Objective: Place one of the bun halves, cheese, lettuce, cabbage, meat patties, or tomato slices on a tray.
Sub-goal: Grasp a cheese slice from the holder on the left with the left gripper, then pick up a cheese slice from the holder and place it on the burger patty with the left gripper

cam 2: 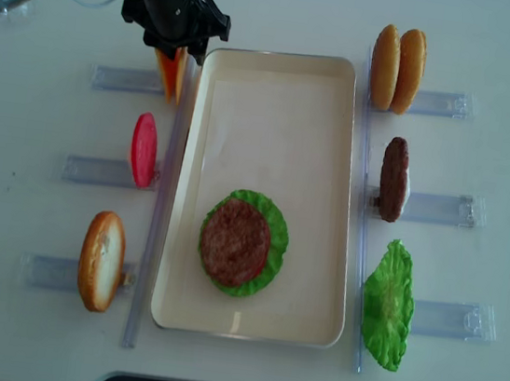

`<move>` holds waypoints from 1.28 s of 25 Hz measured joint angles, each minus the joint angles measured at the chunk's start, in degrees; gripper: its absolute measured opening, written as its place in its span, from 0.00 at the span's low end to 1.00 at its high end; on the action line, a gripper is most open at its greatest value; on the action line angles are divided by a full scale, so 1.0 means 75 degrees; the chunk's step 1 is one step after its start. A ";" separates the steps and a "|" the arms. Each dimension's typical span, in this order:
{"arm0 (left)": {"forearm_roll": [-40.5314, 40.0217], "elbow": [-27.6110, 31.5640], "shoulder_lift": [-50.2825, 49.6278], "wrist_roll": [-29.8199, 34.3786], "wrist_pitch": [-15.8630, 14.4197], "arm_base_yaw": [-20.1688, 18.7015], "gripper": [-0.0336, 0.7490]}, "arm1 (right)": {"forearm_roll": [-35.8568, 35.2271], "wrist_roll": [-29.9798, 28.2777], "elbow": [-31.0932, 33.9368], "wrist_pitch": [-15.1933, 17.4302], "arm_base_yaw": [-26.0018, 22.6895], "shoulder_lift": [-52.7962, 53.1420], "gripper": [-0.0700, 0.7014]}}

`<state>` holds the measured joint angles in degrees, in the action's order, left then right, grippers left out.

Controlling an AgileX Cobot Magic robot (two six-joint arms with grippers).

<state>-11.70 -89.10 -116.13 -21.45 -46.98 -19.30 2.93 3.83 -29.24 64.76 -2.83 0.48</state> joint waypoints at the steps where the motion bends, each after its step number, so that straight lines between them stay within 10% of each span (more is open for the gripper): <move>1: 0.0000 0.0000 -0.0014 0.0000 -0.0015 0.0000 0.54 | 0.0000 0.0000 0.0000 0.0000 0.0000 0.0000 0.45; 7: -0.0032 0.0000 -0.0021 0.0025 -0.0192 0.0000 0.48 | 0.0000 0.0000 0.0000 0.0000 0.0000 0.0000 0.45; 14: -0.0160 0.0000 -0.0021 0.0149 -0.0402 0.0000 0.11 | 0.0000 0.0000 0.0000 0.0000 0.0000 0.0000 0.45; 32: 0.0186 -0.0499 0.0755 0.0666 -0.1386 0.0000 0.09 | 0.0000 0.0000 0.0000 0.0000 0.0000 0.0000 0.45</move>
<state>-10.31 -92.84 -110.47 -16.45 -57.38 -19.30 2.93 3.83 -29.24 64.76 -2.83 0.48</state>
